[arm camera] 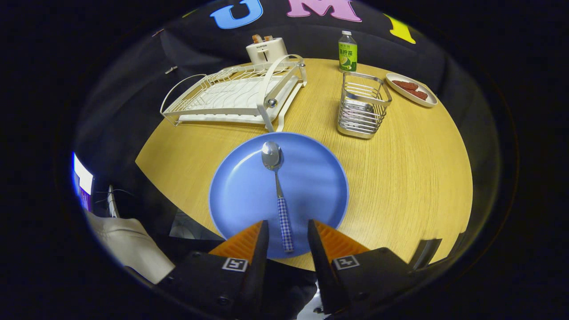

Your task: Take the plate from the dish rack, then take the spoon from the basket and place it into the plate.

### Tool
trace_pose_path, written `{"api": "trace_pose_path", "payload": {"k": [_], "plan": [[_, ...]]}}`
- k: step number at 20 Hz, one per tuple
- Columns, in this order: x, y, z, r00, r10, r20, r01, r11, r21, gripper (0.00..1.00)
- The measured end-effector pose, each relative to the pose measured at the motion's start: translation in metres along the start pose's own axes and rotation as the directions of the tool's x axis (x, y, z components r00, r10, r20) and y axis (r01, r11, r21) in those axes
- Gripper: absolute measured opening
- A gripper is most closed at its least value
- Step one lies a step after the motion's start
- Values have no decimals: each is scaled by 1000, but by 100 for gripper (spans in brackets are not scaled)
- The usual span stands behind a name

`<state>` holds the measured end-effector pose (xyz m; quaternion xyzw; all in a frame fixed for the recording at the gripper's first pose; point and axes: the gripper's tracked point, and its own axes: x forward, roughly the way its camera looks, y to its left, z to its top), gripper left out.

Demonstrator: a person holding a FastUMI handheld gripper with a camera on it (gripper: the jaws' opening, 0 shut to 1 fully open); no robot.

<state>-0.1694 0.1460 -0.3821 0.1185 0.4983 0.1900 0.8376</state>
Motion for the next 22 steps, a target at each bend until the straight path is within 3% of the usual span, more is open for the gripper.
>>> {"api": "trace_pose_path", "payload": {"k": [1, 2, 4, 8, 12, 17, 22], "plan": [[-1, 0, 1, 1000, 0, 6, 1, 1000, -1, 63], [-3, 1, 3, 1000, -1, 11, 1, 1000, -3, 81], [-4, 0, 7, 1000, -3, 23, 3, 1000, -3, 96], [-15, -1, 27, 998, -12, 68, 12, 1000, 0, 100], [-42, -7, 78, 982, -36, 183, 40, 999, -14, 99], [-89, -11, 159, 934, -59, 351, 76, 997, -35, 99], [-140, -8, 222, 862, -80, 501, 128, 990, -62, 99]]}}
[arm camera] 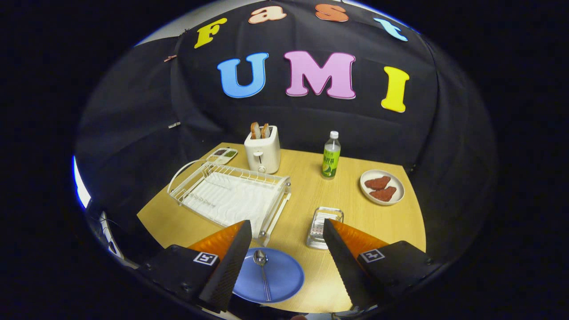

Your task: Take the plate from the dish rack, then take the spoon from the basket and place it into the plate.

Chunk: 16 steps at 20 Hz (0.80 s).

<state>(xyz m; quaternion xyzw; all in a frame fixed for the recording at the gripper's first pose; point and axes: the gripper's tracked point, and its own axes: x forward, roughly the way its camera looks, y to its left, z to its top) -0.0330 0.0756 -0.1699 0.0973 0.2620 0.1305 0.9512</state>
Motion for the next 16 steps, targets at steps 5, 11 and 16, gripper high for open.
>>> {"api": "trace_pose_path", "payload": {"k": [5, 11, 16], "plan": [[-17, -3, 60, 990, -45, 133, 51, 998, -37, 99], [-40, -4, 122, 959, -81, 271, 101, 993, -61, 98], [-59, -16, 162, 917, -122, 379, 150, 988, -47, 98]]}}
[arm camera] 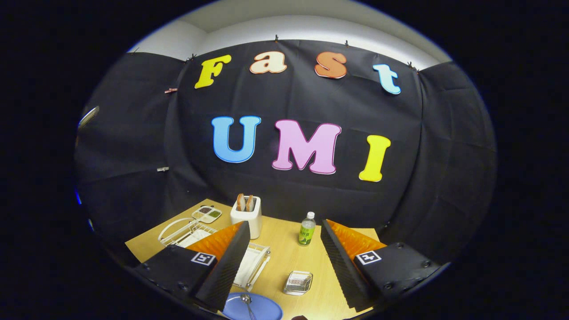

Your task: Take the plate from the dish rack, then take the spoon from the basket and place it into the plate.

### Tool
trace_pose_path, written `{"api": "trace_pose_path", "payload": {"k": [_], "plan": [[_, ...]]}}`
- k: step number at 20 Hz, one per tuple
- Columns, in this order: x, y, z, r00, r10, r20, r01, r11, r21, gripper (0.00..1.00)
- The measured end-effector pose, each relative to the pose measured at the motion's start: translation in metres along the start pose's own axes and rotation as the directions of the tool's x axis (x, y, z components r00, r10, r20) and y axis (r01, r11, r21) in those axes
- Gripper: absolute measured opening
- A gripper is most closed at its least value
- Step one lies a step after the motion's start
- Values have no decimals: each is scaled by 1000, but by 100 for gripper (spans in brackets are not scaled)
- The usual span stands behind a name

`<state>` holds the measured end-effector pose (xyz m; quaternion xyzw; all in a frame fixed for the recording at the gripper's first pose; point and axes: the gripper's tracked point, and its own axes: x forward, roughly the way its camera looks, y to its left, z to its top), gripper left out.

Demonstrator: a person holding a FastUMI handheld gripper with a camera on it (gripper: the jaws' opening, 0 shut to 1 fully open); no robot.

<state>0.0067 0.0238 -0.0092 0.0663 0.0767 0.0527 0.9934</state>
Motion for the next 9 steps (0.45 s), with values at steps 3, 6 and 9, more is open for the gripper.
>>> {"api": "trace_pose_path", "payload": {"k": [3, 6, 9], "plan": [[-4, -13, 19, 997, -36, 62, 38, 999, -18, 98], [-9, -22, 25, 996, -46, 80, 47, 999, -16, 98], [-14, -32, 26, 995, -54, 87, 54, 998, -8, 98]]}}
